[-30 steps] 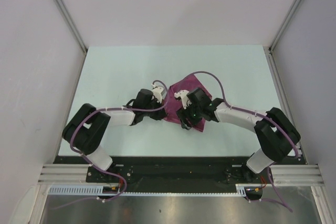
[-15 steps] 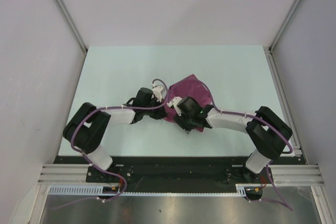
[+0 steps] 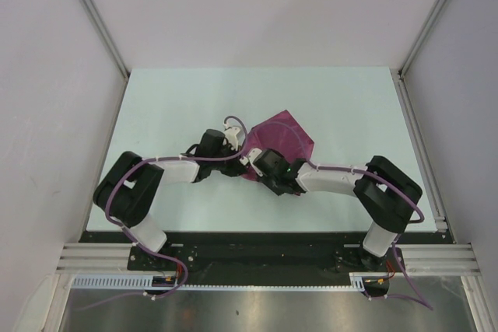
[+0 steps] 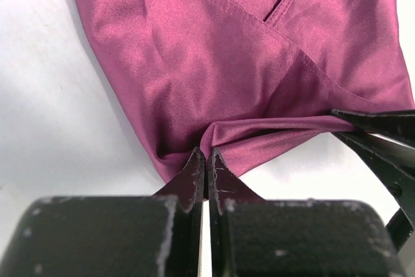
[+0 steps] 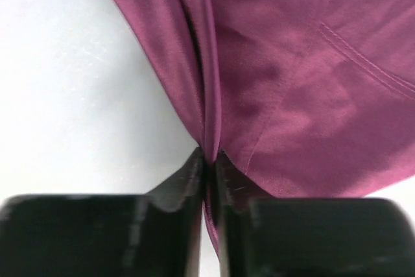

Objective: Fold the napkin, place the utensils inside, and roll it up
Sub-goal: Roll the napkin at the center of the board.

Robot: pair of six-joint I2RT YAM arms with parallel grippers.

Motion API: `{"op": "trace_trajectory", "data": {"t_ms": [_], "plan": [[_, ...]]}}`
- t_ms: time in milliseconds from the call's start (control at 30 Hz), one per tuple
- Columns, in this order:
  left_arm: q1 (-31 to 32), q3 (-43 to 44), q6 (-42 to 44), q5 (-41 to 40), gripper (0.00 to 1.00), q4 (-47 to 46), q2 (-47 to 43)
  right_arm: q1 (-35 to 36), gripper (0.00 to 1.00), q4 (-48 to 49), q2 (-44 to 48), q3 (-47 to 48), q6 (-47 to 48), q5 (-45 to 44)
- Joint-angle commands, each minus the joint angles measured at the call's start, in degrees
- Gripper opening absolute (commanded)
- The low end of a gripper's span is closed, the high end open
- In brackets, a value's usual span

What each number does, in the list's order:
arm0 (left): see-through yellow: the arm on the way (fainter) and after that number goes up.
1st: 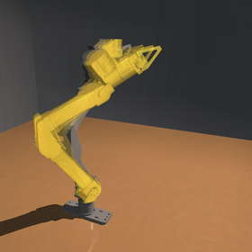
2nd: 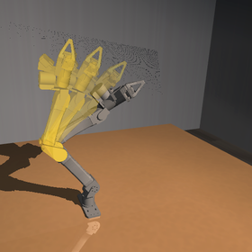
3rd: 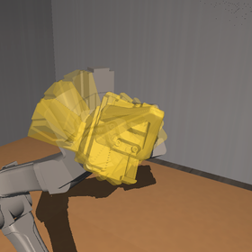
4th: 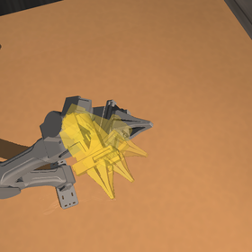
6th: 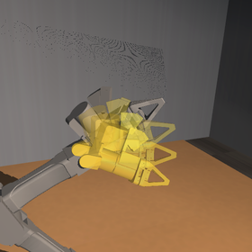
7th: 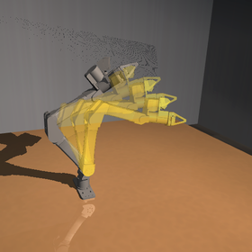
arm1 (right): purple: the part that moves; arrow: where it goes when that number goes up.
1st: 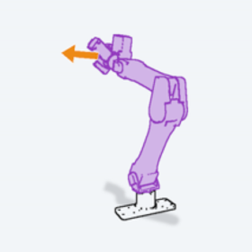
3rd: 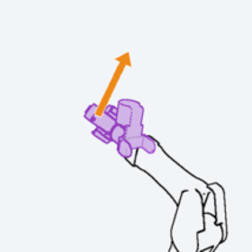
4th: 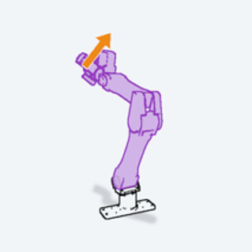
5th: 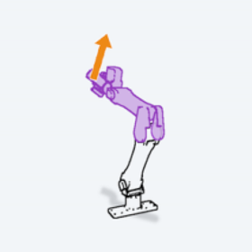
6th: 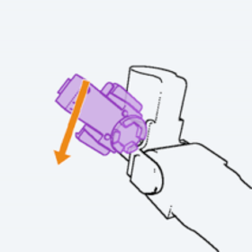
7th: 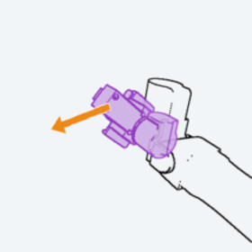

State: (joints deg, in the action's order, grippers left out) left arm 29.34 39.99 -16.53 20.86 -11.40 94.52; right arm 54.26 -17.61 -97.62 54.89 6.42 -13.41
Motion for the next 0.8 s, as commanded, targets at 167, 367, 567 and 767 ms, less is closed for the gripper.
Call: {"op": "trace_trajectory", "data": {"t_ms": [167, 367, 567, 767], "plan": [[-2.4, 1.8, -1.0, 1.6, 0.23, 0.4, -2.9, -3.2, 0.0, -13.5, -5.9, 7.8, 1.0, 20.9], [-3.7, 1.1, -0.3, -2.2, 0.47, 2.9, -7.9, -8.0, 0.0, -18.7, -9.2, 11.3, 1.2, 40.5], [-3.7, -2.4, 0.8, -4.0, 0.57, 3.2, -13.0, -13.9, 0.0, -20.9, -12.8, 13.9, 2.0, 58.2], [-3.8, -6.8, 0.5, -4.4, 0.76, 1.0, -16.7, -20.9, 0.0, -19.3, -16.8, 13.6, 1.7, 69.3]]}}
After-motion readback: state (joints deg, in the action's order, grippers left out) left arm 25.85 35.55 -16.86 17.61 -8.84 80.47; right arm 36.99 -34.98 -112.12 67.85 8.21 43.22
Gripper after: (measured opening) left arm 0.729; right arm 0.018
